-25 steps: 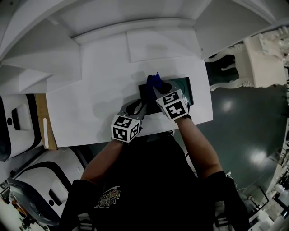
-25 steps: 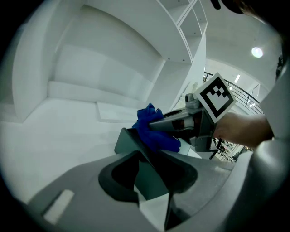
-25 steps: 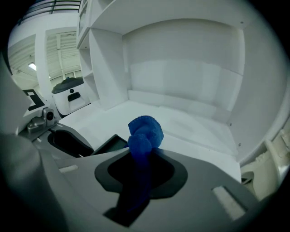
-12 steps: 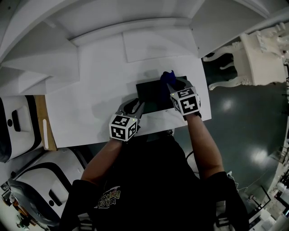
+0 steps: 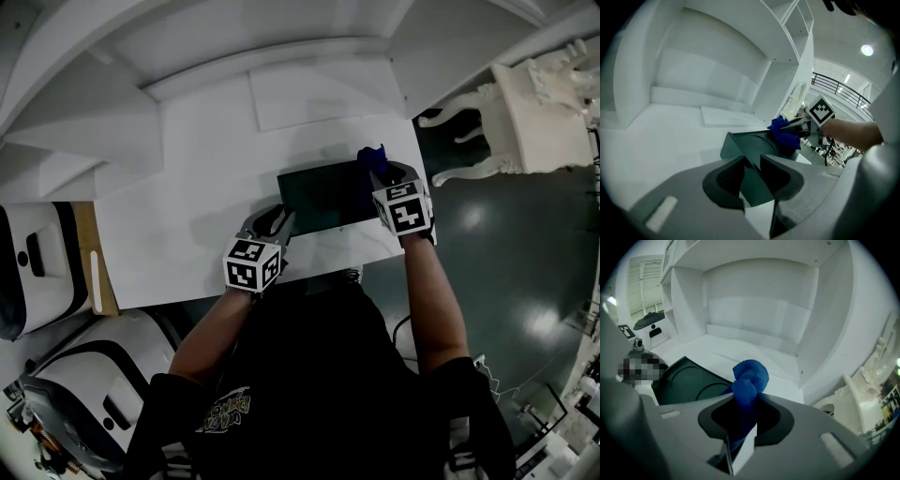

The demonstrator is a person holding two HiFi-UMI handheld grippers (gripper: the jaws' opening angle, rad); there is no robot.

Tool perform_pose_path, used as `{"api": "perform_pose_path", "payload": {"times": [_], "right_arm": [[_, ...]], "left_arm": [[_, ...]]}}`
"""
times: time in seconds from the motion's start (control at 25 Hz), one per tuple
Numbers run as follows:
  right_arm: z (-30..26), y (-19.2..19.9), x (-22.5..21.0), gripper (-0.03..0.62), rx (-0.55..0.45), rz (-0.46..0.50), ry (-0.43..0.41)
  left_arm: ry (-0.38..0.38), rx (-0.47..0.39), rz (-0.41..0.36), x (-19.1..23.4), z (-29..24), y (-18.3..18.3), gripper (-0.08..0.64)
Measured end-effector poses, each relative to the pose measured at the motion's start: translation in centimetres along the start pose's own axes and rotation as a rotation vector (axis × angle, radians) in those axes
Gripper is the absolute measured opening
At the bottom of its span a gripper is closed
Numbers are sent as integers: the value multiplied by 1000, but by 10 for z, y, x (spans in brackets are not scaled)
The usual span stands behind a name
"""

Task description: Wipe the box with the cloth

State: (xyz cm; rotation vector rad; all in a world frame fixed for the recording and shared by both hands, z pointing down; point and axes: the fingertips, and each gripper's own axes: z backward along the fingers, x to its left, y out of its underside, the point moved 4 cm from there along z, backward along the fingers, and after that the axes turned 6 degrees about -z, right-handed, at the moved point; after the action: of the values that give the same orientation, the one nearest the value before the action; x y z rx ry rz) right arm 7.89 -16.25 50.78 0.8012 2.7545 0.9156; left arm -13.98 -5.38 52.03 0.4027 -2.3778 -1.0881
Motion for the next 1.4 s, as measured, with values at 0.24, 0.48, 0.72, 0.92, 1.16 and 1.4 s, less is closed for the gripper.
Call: {"api": "perform_pose_path", "payload": {"times": [0.24,0.48,0.72,0.92,1.16,1.4], "right_arm": [[4,4,-11,104,-5,-32,-4],[17,9,-15,103,-57,-100,-15],[47,11,-28,101,-131,-185,-29],[76,23,-33,101,-149,-180,-44],[94,44,-26,101,-142,-180,-78],[91,59,-9,101,-99,-113,-77]], "left_arm": [[-6,1,-1,-1,-1,0,112],[-24,-2,-13,-4,-1,-1,107],[-45,-7,-7,-3,0,0,104],[-64,-17,-3,-3,0,0,100],[-88,-22,4,-4,1,0,97],[-108,-26,9,-6,1,0,94]]}}
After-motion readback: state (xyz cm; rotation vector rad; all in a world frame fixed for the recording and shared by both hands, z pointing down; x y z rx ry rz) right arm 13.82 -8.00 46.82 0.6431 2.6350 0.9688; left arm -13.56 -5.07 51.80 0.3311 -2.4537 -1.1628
